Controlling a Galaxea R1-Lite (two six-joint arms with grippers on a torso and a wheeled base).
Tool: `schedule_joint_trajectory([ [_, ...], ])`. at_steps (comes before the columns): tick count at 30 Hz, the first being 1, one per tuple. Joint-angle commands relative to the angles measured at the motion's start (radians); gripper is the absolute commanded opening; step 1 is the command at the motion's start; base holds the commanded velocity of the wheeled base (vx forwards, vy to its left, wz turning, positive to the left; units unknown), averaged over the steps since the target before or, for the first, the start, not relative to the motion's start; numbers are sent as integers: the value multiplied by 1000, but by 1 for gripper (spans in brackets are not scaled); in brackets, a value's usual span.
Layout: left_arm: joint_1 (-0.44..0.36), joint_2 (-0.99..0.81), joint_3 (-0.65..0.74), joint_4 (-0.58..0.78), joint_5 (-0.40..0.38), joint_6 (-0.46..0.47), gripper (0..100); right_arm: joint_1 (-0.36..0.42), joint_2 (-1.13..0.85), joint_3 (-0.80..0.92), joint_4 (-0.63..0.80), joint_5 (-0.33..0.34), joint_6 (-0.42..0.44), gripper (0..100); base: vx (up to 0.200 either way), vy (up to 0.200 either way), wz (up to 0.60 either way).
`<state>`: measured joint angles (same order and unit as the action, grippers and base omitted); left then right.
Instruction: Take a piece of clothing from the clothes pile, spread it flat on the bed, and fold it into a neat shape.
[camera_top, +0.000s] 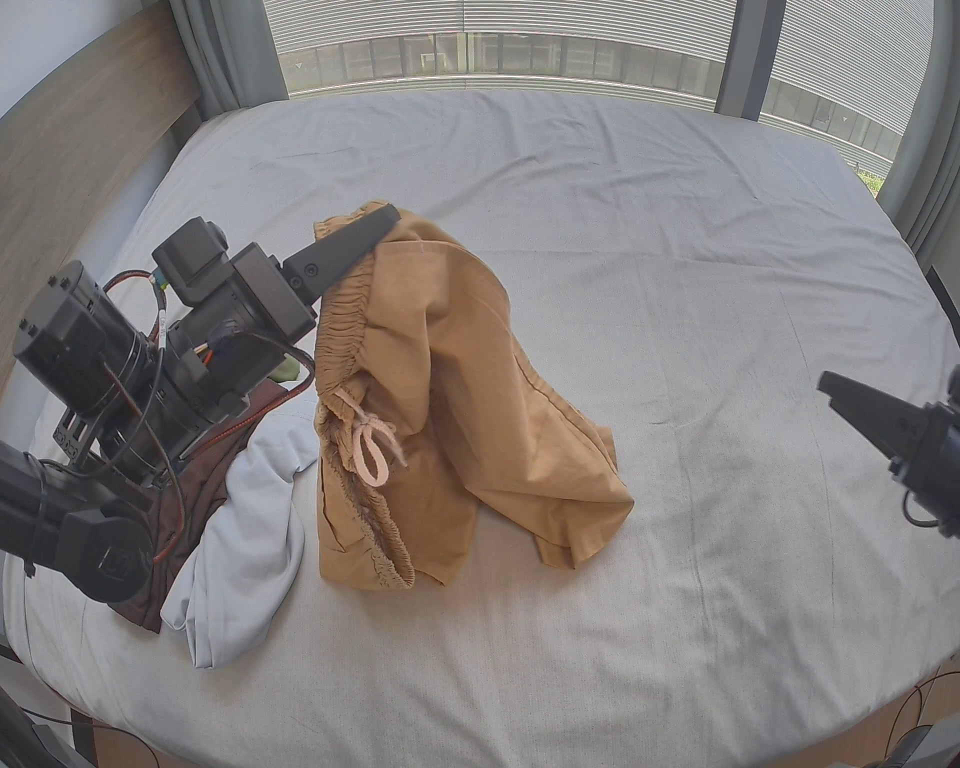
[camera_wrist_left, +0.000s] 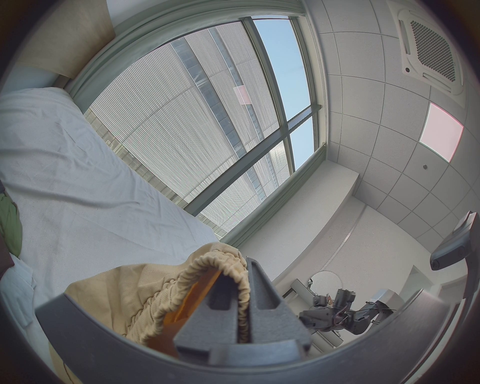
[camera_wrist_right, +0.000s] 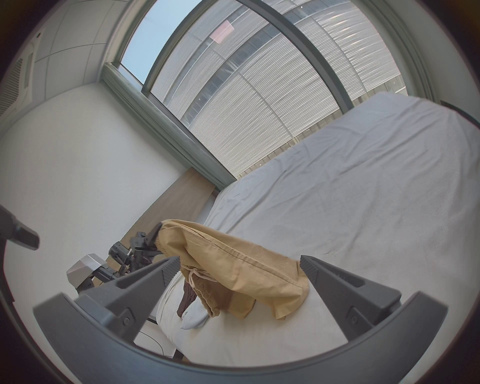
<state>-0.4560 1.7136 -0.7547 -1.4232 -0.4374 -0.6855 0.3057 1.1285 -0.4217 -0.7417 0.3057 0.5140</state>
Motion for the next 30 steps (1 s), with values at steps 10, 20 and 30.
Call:
schedule_joint_trajectory([
  [10,43,8,15,-2,-3,1,0,1,464,6,-266,50,123,100,0,0,0],
  [20,54,9,17,-2,-10,3,0,12,625,18,-306,52,132,100,0,0,0],
  [30,66,11,23,-2,-10,4,0,24,807,12,-507,50,254,100,0,0,0],
])
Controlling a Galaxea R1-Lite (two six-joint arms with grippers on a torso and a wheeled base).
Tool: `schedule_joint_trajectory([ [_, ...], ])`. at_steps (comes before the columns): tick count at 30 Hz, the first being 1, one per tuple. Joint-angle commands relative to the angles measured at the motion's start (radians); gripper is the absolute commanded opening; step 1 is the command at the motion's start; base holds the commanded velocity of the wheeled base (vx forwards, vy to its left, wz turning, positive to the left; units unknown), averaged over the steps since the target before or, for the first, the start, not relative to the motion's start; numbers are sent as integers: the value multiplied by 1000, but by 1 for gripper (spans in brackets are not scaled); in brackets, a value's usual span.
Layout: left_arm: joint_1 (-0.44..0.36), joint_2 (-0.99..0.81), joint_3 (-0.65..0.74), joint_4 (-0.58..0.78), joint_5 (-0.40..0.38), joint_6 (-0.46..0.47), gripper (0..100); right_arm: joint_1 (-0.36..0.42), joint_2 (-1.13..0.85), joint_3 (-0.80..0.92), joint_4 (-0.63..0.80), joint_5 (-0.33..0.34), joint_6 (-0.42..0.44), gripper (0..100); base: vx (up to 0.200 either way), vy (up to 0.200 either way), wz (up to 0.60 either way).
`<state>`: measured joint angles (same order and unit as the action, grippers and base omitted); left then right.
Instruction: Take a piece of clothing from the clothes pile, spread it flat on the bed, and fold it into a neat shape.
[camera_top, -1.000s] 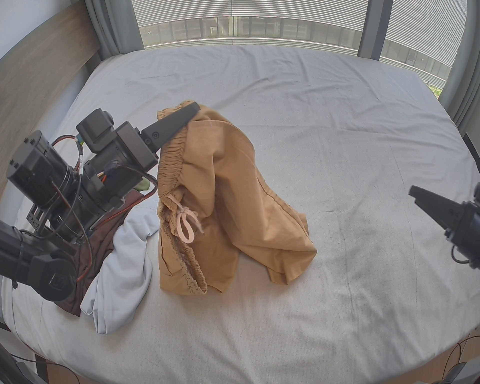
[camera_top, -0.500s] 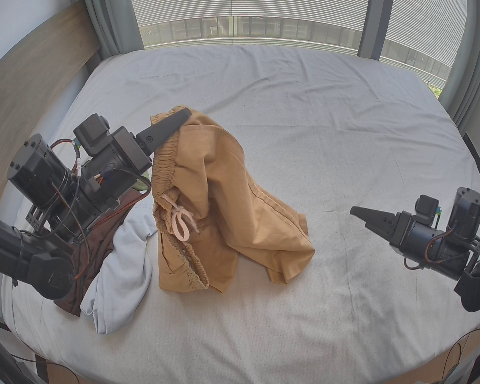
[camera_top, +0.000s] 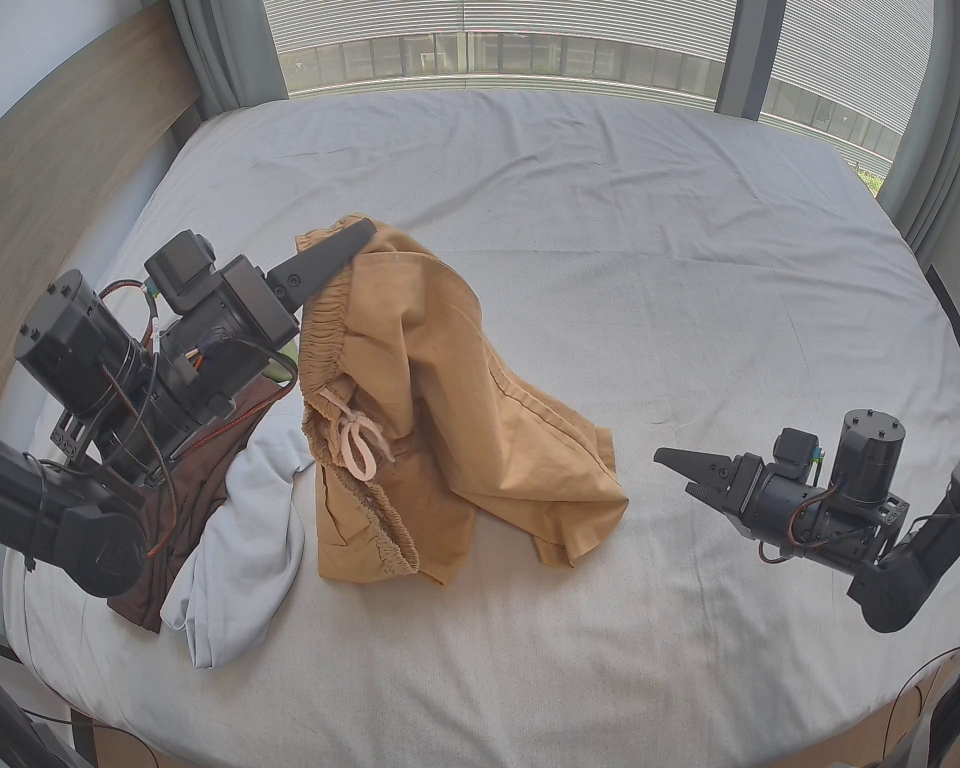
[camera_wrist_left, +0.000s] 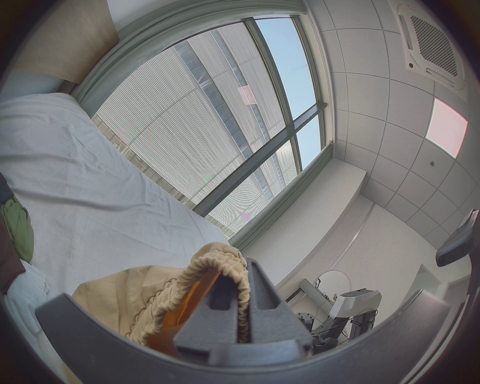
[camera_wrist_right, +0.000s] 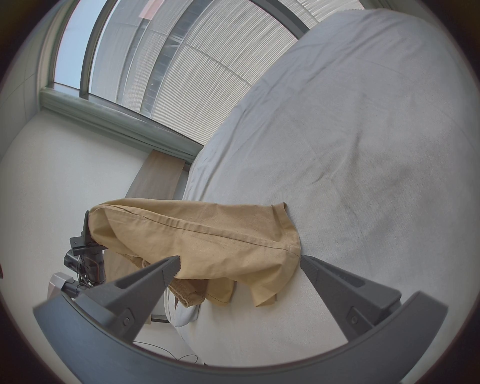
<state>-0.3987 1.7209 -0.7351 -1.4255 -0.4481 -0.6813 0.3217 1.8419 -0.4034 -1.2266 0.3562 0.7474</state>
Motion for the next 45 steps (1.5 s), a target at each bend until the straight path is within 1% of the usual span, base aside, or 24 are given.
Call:
schedule_joint_trajectory([
  [1,15,5,5,0,0,0,0,8,115,-9,-30,1,24,100,0,0,0],
  [3,17,5,6,0,-1,0,0,8,135,-11,-37,1,30,100,0,0,0],
  [6,17,3,19,-3,-20,2,0,19,198,-28,-93,0,84,100,0,0,0],
  [8,17,5,20,-16,-27,0,0,28,226,-48,-120,1,141,100,0,0,0],
  [11,17,6,20,-30,-27,0,0,37,257,-77,-126,4,194,100,0,0,0],
  [14,17,5,20,-32,-29,0,0,43,284,-94,-126,15,227,100,0,0,0],
  [24,17,5,20,-32,-29,0,0,53,342,-140,-128,18,294,100,0,0,0],
  [29,15,5,20,-32,-29,0,0,63,369,-158,-131,17,300,100,0,0,0],
  [31,15,3,20,-33,-29,0,0,66,388,-161,-174,15,317,100,0,0,0],
  [32,15,3,20,-33,-29,0,0,66,388,-161,-174,15,317,100,0,0,0],
  [34,15,3,19,-33,-27,0,0,71,410,-161,-249,10,343,100,0,0,0],
  [35,15,5,20,-33,-29,0,0,71,415,-160,-260,10,345,100,0,0,0],
  [36,15,5,20,-33,-27,2,0,69,436,-155,-304,10,346,0,0,0,0],
  [41,17,6,20,-33,-27,0,0,60,441,-152,-318,15,348,0,0,0,0],
  [45,31,25,20,-33,-27,0,0,50,384,-132,-318,14,348,0,0,0,0],
])
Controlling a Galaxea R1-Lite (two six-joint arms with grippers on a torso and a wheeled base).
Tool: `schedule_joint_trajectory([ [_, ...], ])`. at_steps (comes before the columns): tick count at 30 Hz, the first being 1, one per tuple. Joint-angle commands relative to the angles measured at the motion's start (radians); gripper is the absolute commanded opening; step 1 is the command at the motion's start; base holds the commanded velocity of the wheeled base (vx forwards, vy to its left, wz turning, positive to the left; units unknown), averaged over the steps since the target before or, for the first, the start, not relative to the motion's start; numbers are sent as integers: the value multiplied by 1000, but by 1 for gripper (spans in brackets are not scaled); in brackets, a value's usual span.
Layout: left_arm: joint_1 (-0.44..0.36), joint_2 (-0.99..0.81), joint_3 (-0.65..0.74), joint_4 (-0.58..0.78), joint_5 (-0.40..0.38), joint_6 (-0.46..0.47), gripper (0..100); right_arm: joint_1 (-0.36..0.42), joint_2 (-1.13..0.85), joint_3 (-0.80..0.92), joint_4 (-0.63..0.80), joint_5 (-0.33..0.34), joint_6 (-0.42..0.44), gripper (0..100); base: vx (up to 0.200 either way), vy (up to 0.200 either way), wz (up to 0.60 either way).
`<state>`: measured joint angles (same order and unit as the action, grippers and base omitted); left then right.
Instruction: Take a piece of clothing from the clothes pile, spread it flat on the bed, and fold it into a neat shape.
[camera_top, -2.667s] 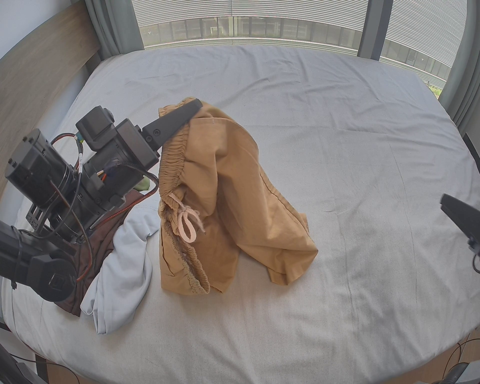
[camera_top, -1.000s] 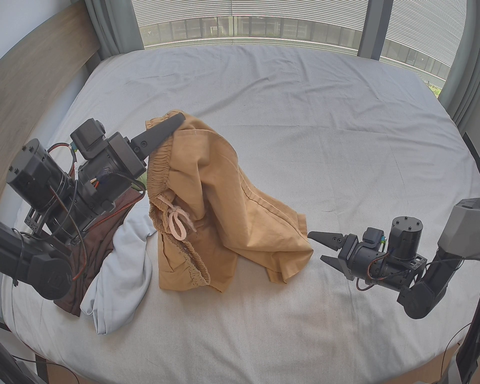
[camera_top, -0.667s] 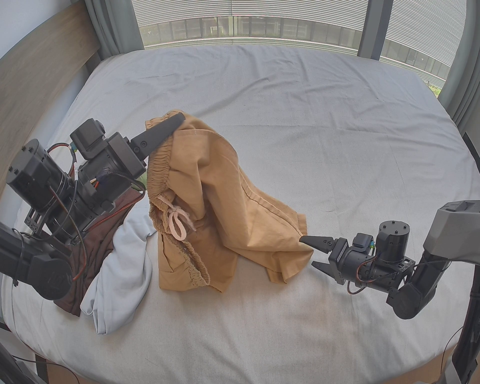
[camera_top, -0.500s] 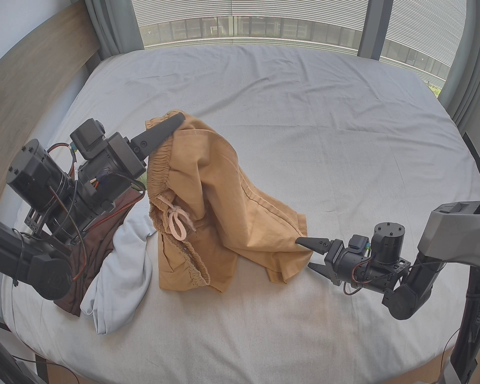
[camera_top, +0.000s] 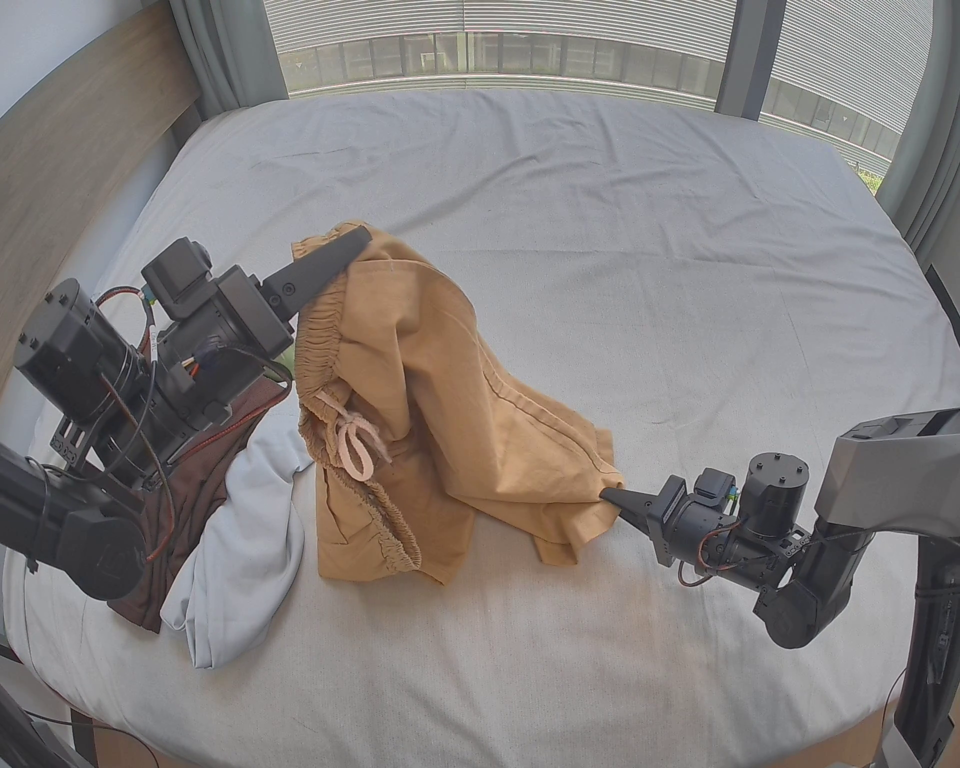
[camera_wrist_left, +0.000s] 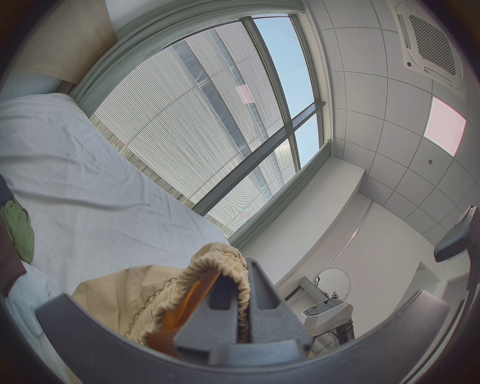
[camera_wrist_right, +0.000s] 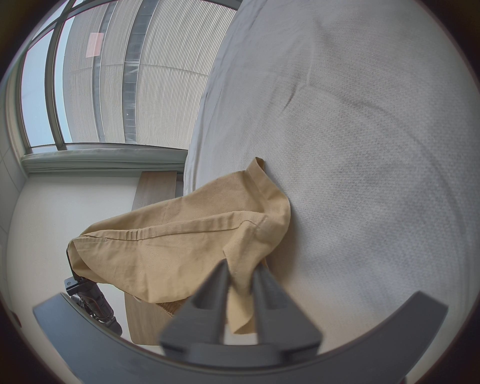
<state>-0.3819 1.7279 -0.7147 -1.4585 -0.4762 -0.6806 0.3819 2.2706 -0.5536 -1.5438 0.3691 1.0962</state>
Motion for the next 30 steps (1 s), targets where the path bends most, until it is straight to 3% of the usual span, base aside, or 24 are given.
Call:
schedule_joint_trajectory([
  [1,14,18,0,0,1,0,0,-11,-45,18,-1,1,-1,0,0,0,0],
  [15,9,18,70,12,-4,-13,0,-67,-356,110,22,48,-35,0,0,0,0],
  [21,20,73,124,12,-2,-22,0,-72,-370,116,102,53,-117,0,0,0,0],
  [30,115,188,121,-74,-22,-14,0,-51,-244,164,87,63,-237,0,0,0,0],
])
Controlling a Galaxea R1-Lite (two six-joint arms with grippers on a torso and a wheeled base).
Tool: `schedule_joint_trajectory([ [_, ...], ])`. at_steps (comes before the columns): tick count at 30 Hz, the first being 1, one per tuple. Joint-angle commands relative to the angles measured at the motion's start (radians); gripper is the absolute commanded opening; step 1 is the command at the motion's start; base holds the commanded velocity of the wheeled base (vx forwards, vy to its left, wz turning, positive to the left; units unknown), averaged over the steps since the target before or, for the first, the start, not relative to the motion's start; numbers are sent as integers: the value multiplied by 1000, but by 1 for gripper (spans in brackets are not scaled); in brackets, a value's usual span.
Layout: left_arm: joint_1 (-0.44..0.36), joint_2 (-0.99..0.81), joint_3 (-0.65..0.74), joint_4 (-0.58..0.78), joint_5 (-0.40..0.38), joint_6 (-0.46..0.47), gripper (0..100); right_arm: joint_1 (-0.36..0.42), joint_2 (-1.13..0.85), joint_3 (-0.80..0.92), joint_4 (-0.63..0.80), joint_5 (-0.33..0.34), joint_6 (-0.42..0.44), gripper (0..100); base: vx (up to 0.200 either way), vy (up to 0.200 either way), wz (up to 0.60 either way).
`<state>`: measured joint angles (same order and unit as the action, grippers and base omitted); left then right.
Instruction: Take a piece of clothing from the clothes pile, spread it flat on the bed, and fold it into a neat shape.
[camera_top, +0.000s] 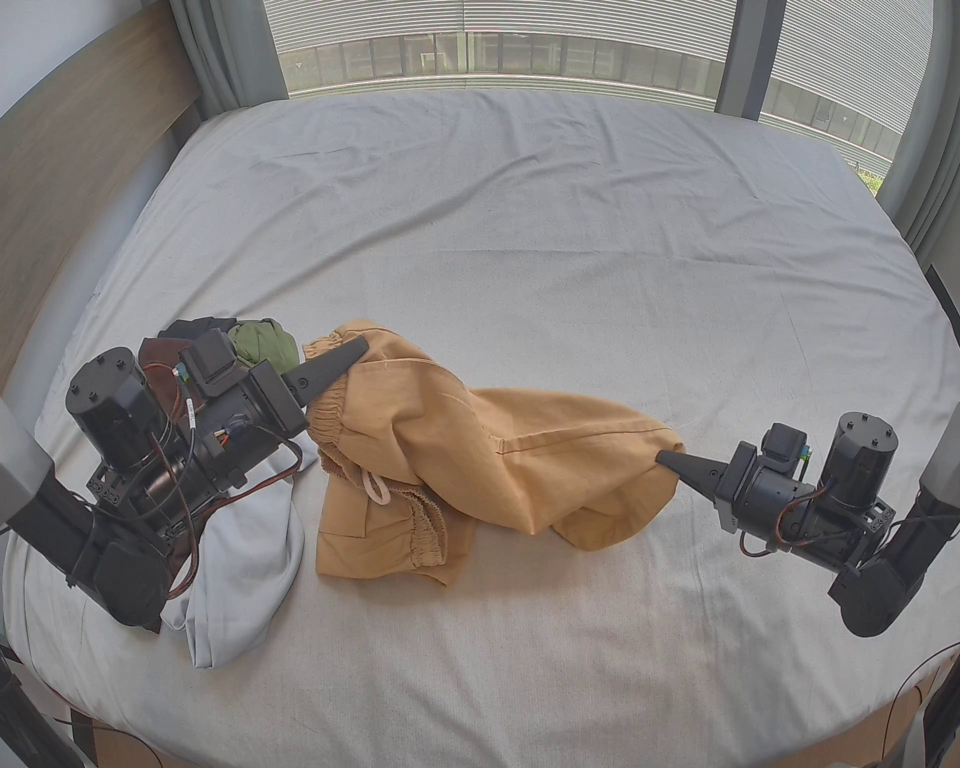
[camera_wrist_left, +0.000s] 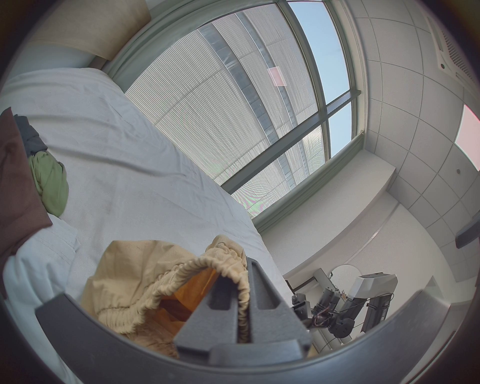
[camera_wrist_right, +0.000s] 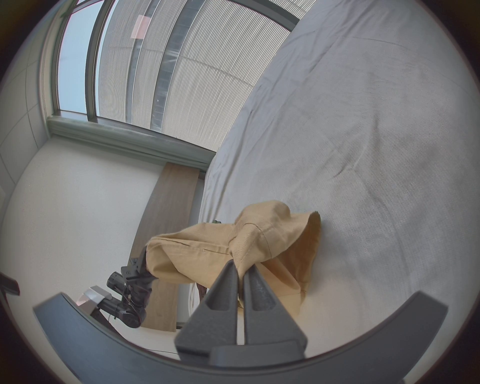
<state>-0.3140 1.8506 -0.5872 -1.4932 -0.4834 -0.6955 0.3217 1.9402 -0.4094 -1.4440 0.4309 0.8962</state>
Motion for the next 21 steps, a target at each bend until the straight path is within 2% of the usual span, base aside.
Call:
schedule_joint_trajectory([
  [1,58,68,-13,-47,-18,1,0,10,108,21,-19,3,-40,0,0,0,0],
  [5,95,67,-39,-50,-30,1,0,11,184,40,-61,19,-42,0,0,0,0],
  [10,90,65,-37,-52,-30,1,0,8,244,52,-98,28,-54,0,0,0,0],
  [14,84,59,-36,-52,-30,2,0,-3,249,53,-98,60,-69,0,0,0,0],
  [15,84,58,-36,-52,-30,2,0,-7,252,46,-98,58,-69,100,0,0,0],
  [21,82,56,-34,-52,-30,2,0,-38,253,17,-98,58,-65,100,0,0,0],
])
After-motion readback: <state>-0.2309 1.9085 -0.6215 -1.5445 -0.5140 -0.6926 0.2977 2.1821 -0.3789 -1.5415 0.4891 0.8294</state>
